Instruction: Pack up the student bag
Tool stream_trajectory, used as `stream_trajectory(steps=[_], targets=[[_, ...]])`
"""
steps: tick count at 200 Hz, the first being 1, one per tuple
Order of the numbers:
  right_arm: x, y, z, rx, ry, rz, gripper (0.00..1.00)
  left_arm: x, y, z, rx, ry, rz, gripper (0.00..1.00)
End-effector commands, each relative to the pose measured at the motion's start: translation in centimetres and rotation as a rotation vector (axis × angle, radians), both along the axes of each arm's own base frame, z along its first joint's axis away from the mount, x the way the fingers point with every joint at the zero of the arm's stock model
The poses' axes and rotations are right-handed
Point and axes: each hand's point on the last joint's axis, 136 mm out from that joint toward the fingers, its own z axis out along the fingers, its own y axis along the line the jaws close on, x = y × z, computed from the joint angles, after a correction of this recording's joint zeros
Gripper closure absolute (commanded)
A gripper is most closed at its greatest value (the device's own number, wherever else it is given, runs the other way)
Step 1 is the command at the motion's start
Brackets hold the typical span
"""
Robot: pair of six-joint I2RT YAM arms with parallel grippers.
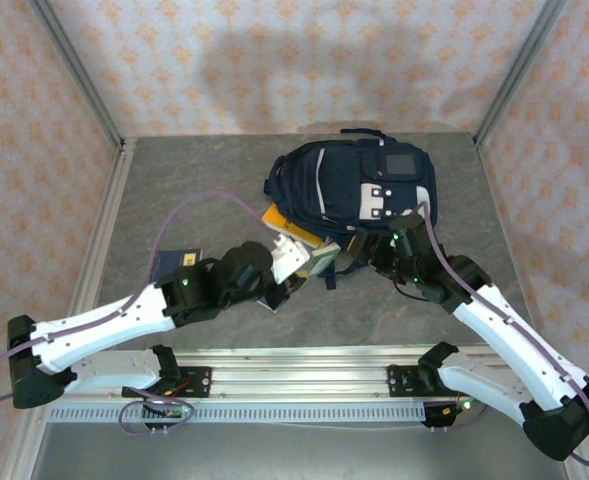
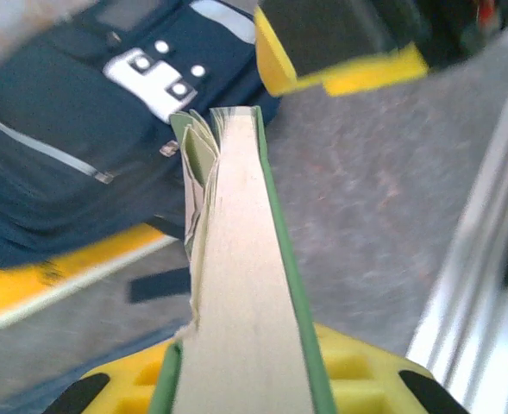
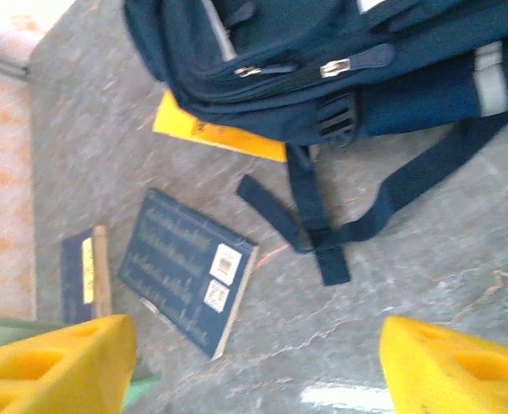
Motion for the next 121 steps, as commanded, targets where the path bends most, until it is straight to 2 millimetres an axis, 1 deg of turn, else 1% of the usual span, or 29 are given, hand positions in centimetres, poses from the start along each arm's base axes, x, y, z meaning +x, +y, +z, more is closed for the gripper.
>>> stream_trajectory(steps=[1, 16, 32, 50, 79, 121], targets=[[-0.9, 1.6, 2.2, 0.144, 0.032, 0.026, 0.18, 1.4, 2.0, 0.5, 0.291, -0.382, -0.016, 1.00], [-0.9, 3.1, 3.1, 0.259, 0.055, 0.039, 0.13, 1.1, 2.3, 1.1, 0.383, -0.527, -0.036, 1.00], [-1.1, 5.3, 3.7, 0.405, 0.106, 0.083, 0.06, 0.7, 2.3, 1.5, 0.473, -0.678, -0.063, 1.00], [-1.1, 6.2, 3.7, 0.461, 0.139, 0.095, 0.04, 0.1, 2.2, 2.1, 0.531, -0.804, -0.080, 1.00], [-1.0, 7.2, 3.7, 0.530, 0.164, 0.105, 0.03, -0.5, 2.2, 3.1, 0.554, -0.883, -0.090, 1.00], [-0.9, 9.2, 3.0, 0.592, 0.187, 0.141, 0.04, -0.7, 2.2, 3.8, 0.541, -0.903, -0.094, 1.00]])
